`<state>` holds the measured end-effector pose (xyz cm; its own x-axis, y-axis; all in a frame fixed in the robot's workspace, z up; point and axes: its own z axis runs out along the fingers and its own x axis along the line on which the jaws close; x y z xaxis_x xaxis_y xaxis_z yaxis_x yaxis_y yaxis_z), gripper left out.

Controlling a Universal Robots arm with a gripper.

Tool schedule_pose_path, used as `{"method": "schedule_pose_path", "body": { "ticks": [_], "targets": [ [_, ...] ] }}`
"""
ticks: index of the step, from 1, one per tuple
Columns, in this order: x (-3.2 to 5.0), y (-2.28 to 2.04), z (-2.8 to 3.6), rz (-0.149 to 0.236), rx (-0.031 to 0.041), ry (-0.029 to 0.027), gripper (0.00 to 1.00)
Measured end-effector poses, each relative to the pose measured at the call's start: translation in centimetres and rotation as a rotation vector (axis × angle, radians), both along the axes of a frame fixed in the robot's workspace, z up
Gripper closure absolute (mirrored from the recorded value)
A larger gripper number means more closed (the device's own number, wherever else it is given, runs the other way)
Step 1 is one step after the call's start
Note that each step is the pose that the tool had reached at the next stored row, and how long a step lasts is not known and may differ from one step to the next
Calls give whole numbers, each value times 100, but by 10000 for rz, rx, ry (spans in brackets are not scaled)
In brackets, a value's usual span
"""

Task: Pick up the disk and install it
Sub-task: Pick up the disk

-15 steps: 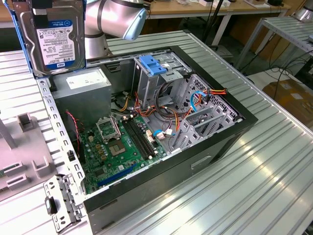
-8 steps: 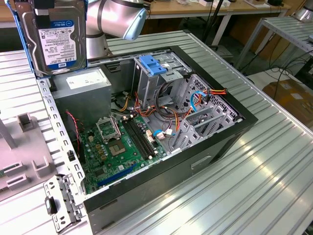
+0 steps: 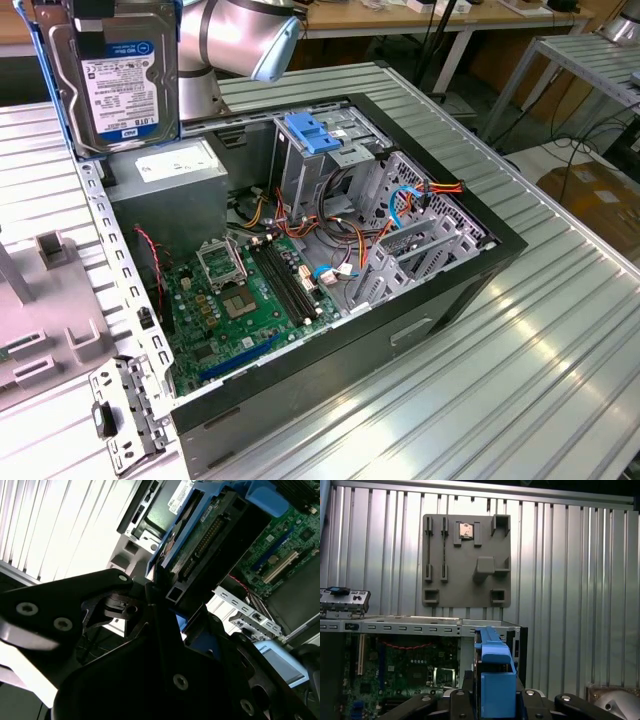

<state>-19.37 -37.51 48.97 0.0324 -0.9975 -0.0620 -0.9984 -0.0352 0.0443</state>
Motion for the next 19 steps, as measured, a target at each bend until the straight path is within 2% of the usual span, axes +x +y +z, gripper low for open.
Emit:
{"method": "schedule_pose_path", "body": {
  "ticks": [19],
  "targets": [
    [39,-14,-7,-1,-10,0,63]
  ]
}}
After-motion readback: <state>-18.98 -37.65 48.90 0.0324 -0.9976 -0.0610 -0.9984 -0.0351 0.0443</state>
